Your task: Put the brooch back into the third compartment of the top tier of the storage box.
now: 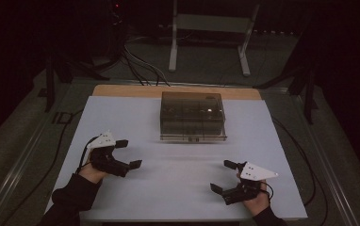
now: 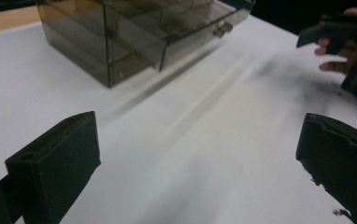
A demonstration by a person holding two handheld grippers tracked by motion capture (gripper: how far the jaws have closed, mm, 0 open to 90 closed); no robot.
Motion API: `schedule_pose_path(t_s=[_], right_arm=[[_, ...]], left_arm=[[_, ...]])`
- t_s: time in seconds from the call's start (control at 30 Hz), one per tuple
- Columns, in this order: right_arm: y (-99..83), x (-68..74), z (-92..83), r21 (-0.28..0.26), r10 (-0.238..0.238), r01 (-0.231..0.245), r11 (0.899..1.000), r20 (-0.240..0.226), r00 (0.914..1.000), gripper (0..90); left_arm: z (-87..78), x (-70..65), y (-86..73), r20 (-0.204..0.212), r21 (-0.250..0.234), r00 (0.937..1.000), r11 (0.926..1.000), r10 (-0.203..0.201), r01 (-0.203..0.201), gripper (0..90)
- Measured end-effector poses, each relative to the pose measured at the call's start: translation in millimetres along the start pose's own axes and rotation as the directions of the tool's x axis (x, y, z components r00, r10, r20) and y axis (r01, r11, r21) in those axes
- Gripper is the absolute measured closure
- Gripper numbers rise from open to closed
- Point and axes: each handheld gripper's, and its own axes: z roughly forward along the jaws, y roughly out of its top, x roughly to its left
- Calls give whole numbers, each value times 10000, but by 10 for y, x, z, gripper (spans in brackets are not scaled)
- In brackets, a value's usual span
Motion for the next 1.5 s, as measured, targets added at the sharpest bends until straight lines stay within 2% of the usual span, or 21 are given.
schedule_pose_path(t_s=[0.1, 0.23, 0.43, 0.67, 0.73, 0.9, 1.13, 1.23, 1.5], right_arm=[[-2, -4, 1, 10, 26, -26, 10000, -8, 10000, 0], [-3, -1, 7, 45, 17, -17, 10000, -3, 10000, 0], [-3, -2, 7, 49, 21, -21, 10000, 4, 10000, 0], [-2, -1, 8, 65, 5, -5, 10000, 24, 10000, 0], [-2, 1, 7, 45, -29, 29, 10000, 14, 10000, 0], [-1, 0, 5, 50, -7, 7, 10000, 27, 10000, 0], [-5, -3, 14, 102, -8, 7, 9999, 19, 10000, 0], [-4, -2, 14, 99, -8, 8, 10000, 16, 10000, 0], [-6, -6, 10, 106, 1, 0, 9999, -33, 10000, 0]], left_arm=[[-15, -18, -94, -4, 87, 10000, 9999, -68, 68, 7], [-47, -33, -196, -71, -35, 10000, 10000, 3, -4, 7], [-112, -45, -338, -401, 121, 9991, 9998, 168, -163, 7], [-232, -27, -491, -570, -47, 9983, 9999, -102, 100, 7], [-267, -33, -532, -668, -81, 9977, 10000, -58, 52, 7], [-355, -44, -635, -729, -210, 9968, 9993, -318, 304, 7], [-436, -78, -770, -792, -186, 9964, 9994, -318, 304, 7], [-478, -88, -832, -1022, -196, 9939, 9991, -405, 387, 7], [-527, -119, -933, -1391, -150, 9899, 9996, -267, 249, 7]])
